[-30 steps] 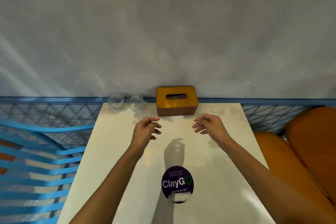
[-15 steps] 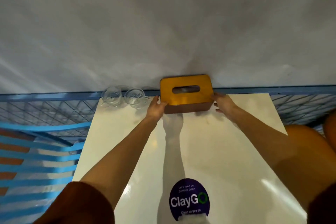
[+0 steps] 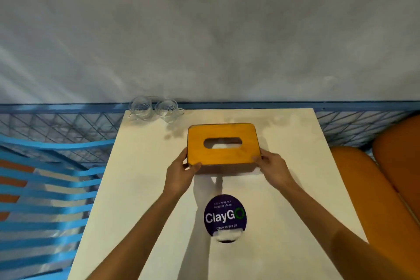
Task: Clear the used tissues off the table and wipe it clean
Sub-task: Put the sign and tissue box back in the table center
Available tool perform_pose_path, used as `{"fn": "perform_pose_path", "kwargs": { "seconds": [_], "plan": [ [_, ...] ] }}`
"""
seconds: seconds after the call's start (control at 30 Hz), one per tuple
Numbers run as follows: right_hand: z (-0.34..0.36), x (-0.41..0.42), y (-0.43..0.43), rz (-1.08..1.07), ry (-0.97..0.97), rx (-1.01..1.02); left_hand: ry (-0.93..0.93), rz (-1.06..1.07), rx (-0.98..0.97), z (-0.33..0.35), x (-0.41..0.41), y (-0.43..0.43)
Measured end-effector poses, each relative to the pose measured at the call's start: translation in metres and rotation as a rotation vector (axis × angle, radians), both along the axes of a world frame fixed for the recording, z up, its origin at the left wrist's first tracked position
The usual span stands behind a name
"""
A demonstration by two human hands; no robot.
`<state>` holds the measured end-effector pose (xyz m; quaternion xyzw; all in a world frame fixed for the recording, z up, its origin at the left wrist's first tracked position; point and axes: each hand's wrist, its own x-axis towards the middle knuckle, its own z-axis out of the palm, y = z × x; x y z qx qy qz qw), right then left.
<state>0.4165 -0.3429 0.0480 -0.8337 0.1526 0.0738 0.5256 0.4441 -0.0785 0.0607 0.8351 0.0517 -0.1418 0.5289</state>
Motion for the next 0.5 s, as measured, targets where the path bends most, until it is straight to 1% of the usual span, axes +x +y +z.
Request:
{"fn": "perform_pose_path", "kwargs": {
  "seconds": [0.1,0.23,0.5],
  "plan": [
    [0.007,-0.037,0.008,0.042,0.016,-0.02,0.002,0.009,-0.015,0.007,-0.036,0.006],
    [0.009,-0.075,0.019,0.034,0.029,-0.035,0.043,0.013,-0.019,0.009,-0.07,0.013],
    [0.006,-0.103,0.025,0.017,0.103,-0.079,0.08,-0.008,-0.012,-0.001,-0.095,0.017]
  ]
}}
